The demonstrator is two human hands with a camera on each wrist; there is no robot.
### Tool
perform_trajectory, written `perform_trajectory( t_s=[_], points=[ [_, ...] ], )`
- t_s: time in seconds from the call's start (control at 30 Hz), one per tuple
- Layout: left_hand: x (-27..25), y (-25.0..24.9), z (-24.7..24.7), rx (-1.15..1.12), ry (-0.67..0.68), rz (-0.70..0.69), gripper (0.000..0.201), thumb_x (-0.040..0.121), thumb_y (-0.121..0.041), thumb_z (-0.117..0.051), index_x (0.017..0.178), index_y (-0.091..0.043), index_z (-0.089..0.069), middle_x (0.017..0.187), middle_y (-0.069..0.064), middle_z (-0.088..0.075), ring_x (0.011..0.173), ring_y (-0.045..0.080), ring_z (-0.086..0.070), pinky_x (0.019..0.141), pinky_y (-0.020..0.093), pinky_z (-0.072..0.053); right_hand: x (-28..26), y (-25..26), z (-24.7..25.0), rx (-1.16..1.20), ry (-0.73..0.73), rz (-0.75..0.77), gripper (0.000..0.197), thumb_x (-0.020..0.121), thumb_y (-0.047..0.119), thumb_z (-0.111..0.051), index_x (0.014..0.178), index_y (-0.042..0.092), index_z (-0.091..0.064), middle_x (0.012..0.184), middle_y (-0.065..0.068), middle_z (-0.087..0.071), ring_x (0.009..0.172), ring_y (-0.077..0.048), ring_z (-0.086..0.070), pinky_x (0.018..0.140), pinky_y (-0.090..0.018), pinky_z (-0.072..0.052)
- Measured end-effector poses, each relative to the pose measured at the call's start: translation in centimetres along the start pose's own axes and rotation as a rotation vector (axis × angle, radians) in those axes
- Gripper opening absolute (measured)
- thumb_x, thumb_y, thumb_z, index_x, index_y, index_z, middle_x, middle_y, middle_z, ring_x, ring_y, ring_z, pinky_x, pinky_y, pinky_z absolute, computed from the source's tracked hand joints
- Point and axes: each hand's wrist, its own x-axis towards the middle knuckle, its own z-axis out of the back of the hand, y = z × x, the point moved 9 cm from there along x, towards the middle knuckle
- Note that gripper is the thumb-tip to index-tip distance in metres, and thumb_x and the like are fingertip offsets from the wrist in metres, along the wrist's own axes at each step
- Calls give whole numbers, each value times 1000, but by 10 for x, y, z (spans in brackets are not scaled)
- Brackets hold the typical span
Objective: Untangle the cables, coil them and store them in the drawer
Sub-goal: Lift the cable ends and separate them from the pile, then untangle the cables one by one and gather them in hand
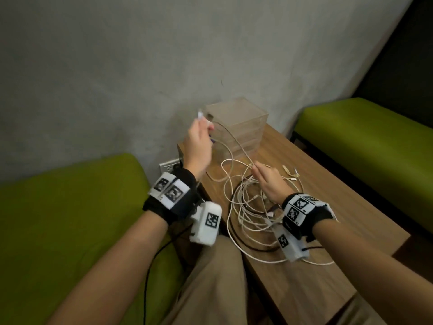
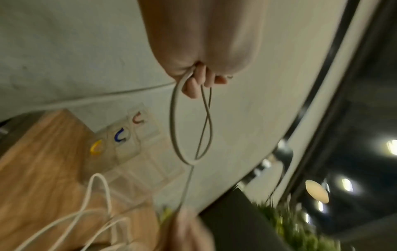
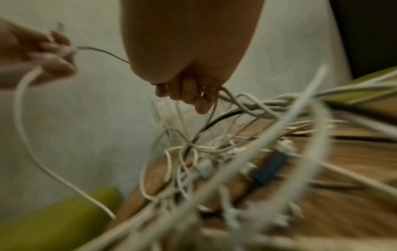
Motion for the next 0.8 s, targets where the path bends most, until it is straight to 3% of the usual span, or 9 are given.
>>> perform_trajectory(
  t_s=[0.07, 0.13, 0.27, 0.33, 0.4, 0.53, 0.6, 0.7, 0.8],
  points=[
    [17, -4, 36, -158, -198, 15, 35, 101, -21, -29, 71, -27, -45, 71, -10, -48, 50, -6, -47, 55, 22, -37, -10, -25, -9, -54, 68, -53, 26, 100, 23, -33, 81, 11, -45, 70, 1, -51, 64, -17, -47, 65, -29, -30],
    [25, -9, 69, -164, -359, -14, 35, 101, -21, -28, 71, -27, -44, 72, -11, -48, 49, -9, -48, 56, 22, -39, -17, -42, -12, -72, 97, -108, 28, 100, 24, -33, 75, 18, -45, 69, 3, -50, 63, -13, -47, 66, -30, -30],
    [23, -19, 122, -44, -616, -135, 35, 100, -19, -27, 70, -30, -43, 72, -13, -51, 62, -6, -50, 71, 38, -49, -18, -55, -4, -88, 81, -162, 35, 99, 28, -34, 64, 28, -41, 63, 4, -48, 60, -12, -45, 63, -30, -31],
    [23, -15, 132, -13, -660, -139, 35, 100, -18, -28, 70, -28, -44, 71, -10, -52, 64, 4, -51, 72, 37, -50, -16, -58, 2, -94, 56, -166, 34, 99, 28, -36, 66, 23, -46, 66, 0, -53, 63, -17, -49, 64, -31, -33],
    [27, -8, 111, 65, -498, -71, 36, 100, -21, -28, 69, -24, -46, 72, -6, -54, 65, 13, -48, 68, 29, -44, -15, -56, 8, -79, -23, -168, 30, 99, 26, -36, 72, 15, -47, 68, -3, -52, 65, -21, -49, 62, -32, -33],
    [-3, 21, -9, 146, 259, 50, 37, 100, -24, -29, 70, -29, -51, 86, 3, -61, 57, 20, -43, 63, 36, -40, -10, -22, 9, -100, -78, -47, 23, 99, 23, -36, 78, 15, -43, 68, 2, -49, 62, -17, -47, 56, -27, -33],
    [-36, 36, -60, 239, 503, 117, 36, 100, -24, -29, 71, -25, -51, 75, 3, -56, 56, 18, -46, 62, 34, -39, -8, -5, 11, -160, -98, 31, 23, 99, 22, -36, 78, 16, -40, 68, 2, -49, 61, -16, -45, 55, -26, -29],
    [-57, 46, -98, 44, 542, 188, 37, 100, -21, -31, 70, -20, -53, 65, 1, -49, 42, 1, -44, 58, 30, -38, -9, 5, 17, -162, -139, 104, 19, 98, 20, -38, 84, 14, -48, 74, -1, -55, 63, -17, -50, 57, -24, -33],
    [-52, 50, -104, -93, 435, 236, 34, 100, -21, -30, 75, -18, -54, 66, 0, -50, 48, 6, -44, 56, 29, -38, -11, 3, 17, -171, -135, 131, 24, 99, 23, -36, 108, 10, -55, 85, -2, -61, 70, -15, -56, 64, -28, -43]
  ],
)
